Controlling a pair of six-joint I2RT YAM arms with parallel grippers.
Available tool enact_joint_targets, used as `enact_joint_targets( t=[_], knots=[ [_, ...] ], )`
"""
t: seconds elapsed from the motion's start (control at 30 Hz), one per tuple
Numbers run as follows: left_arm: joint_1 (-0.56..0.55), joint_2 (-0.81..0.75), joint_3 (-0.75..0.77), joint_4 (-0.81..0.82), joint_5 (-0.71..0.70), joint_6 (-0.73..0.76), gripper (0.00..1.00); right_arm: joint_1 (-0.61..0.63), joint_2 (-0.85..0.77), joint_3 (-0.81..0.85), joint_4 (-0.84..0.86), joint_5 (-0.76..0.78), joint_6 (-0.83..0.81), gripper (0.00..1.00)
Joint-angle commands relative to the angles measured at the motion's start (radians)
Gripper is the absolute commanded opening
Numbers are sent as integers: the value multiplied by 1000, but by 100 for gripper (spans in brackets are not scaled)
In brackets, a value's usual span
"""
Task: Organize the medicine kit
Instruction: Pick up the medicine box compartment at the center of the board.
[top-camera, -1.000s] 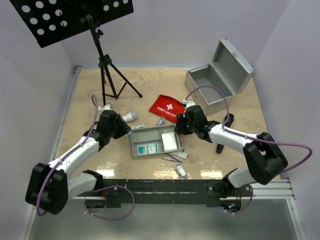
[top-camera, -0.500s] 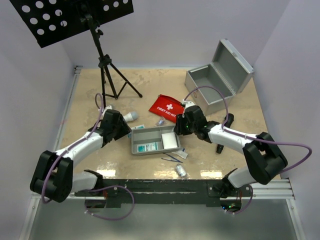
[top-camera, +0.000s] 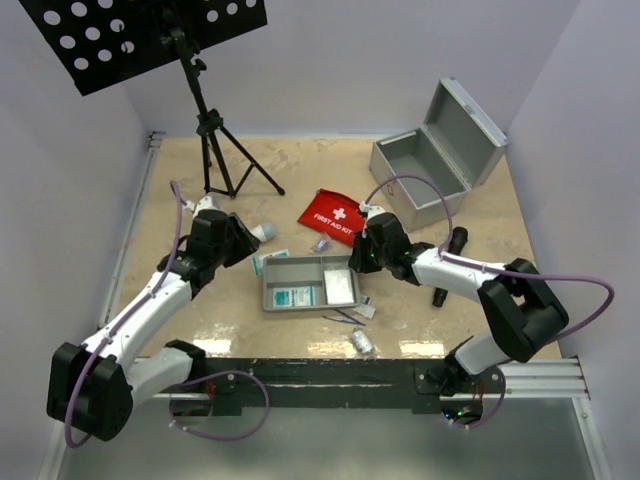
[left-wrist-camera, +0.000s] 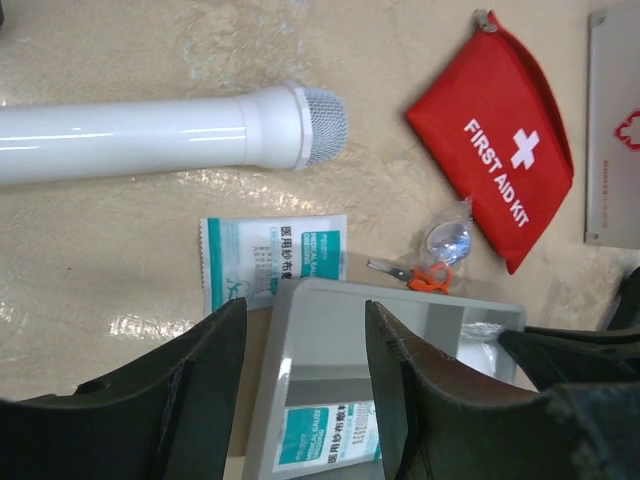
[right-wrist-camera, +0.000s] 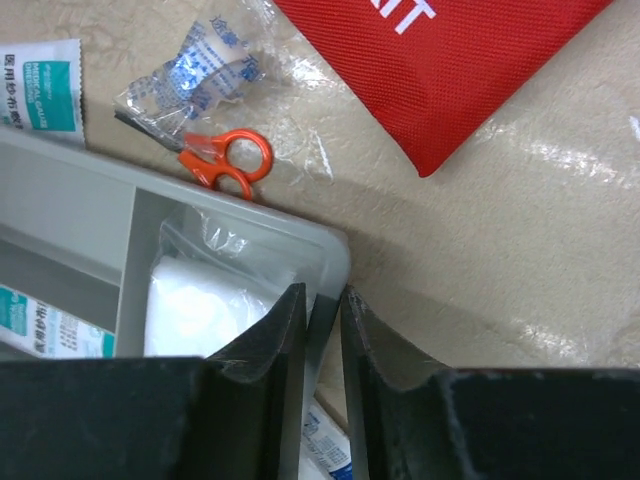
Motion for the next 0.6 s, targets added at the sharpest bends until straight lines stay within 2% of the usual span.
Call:
enact_joint_targets(
  t=[0.0, 0.1, 0.4, 0.57],
  knots=[
    [6, -52, 83, -48, -7, 18, 55, 12, -24, 16, 51, -25, 1, 12],
    [6, -75, 120, -71, -5, 19, 55, 18, -57, 38, 43, -32, 6, 0],
    [13, -118, 250, -134, -8, 33, 56, 32, -155, 138, -49, -103, 39, 0],
    [14, -143, 270, -130, -10, 21, 55, 113, -178, 159, -37, -120, 119, 0]
  ],
)
